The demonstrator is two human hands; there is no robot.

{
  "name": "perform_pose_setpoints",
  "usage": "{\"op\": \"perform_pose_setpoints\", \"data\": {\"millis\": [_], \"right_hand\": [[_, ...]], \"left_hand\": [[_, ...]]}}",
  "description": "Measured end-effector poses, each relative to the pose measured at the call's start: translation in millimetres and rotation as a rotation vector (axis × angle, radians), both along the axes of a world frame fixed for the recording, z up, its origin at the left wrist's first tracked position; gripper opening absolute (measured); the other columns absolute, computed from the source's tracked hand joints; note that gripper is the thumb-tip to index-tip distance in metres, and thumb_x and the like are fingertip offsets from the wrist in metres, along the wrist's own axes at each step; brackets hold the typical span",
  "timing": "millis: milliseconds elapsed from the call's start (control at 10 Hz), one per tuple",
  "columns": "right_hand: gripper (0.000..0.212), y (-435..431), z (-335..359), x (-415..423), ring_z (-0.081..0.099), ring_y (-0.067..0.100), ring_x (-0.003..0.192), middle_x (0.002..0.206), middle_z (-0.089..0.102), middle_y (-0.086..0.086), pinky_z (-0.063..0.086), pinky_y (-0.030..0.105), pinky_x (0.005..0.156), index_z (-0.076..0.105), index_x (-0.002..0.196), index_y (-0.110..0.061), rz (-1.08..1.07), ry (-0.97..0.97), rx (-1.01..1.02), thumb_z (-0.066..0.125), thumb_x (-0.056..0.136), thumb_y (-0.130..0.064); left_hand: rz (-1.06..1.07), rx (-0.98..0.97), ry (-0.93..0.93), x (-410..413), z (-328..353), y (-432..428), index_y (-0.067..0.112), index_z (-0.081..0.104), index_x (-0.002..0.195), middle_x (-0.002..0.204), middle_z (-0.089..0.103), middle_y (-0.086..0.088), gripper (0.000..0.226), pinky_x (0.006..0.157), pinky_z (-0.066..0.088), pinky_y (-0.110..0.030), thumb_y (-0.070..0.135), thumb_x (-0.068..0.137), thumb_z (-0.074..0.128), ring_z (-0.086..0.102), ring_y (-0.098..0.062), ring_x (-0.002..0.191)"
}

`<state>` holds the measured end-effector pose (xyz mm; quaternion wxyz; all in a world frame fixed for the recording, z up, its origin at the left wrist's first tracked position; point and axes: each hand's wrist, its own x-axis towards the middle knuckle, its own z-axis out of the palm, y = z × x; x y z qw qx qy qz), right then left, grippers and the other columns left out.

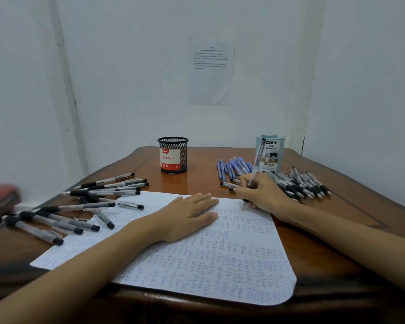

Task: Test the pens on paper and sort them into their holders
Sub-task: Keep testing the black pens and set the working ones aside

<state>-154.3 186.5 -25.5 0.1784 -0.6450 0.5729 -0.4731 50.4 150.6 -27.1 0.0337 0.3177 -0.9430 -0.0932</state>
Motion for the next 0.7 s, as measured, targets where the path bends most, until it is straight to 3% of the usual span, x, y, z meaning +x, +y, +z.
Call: {"op": "perform_pose_setpoints", "data": {"millis": [200,500,600,700], "right_hand": [[0.033,3.1,1.2,1.9,0.046,0.002,0.036,0.047,0.046,0.002,0.038,0.011,0.042,0.045,0.060,-0.008,0.030,-0.007,-0.001,0.060,0.089,-0.007],[0.035,8.3,8.0,1.6,0.031,0.006,0.033,0.052,0.041,0.002,0.027,0.014,0.031,0.047,0.064,-0.010,0.074,-0.277,0.035,0.062,0.080,-0.038],[0.011,8.2,12.7,-1.4,0.034,0.002,0.036,0.060,0.043,0.001,0.027,0.013,0.033,0.052,0.091,-0.014,0.052,-0.392,0.042,0.062,0.087,-0.015],[0.047,8.3,11.5,-5.3,0.034,0.004,0.038,0.050,0.046,-0.006,0.027,0.014,0.036,0.039,0.118,-0.025,0.103,-0.412,0.077,0.067,0.081,-0.014]], "left_hand": [[0.002,0.000,0.005,0.0,-0.7,-0.7,0.032,0.013,0.149,0.157,0.006,0.010,0.053,0.117,0.003,-0.033,0.048,0.098,0.021,0.003,-0.006,0.143],[0.000,-0.004,0.003,-0.3,-0.7,-0.9,0.032,0.012,0.149,0.157,0.006,0.011,0.053,0.115,0.003,-0.032,0.048,0.098,0.021,0.002,-0.005,0.143],[0.000,-0.005,0.001,0.1,-1.0,-1.2,0.033,0.012,0.149,0.157,0.006,0.011,0.053,0.115,0.002,-0.031,0.048,0.098,0.021,0.002,-0.005,0.143],[0.000,-0.003,0.001,0.2,-1.3,-1.2,0.032,0.012,0.149,0.157,0.006,0.011,0.053,0.115,0.002,-0.031,0.048,0.098,0.021,0.002,-0.005,0.143]]}}
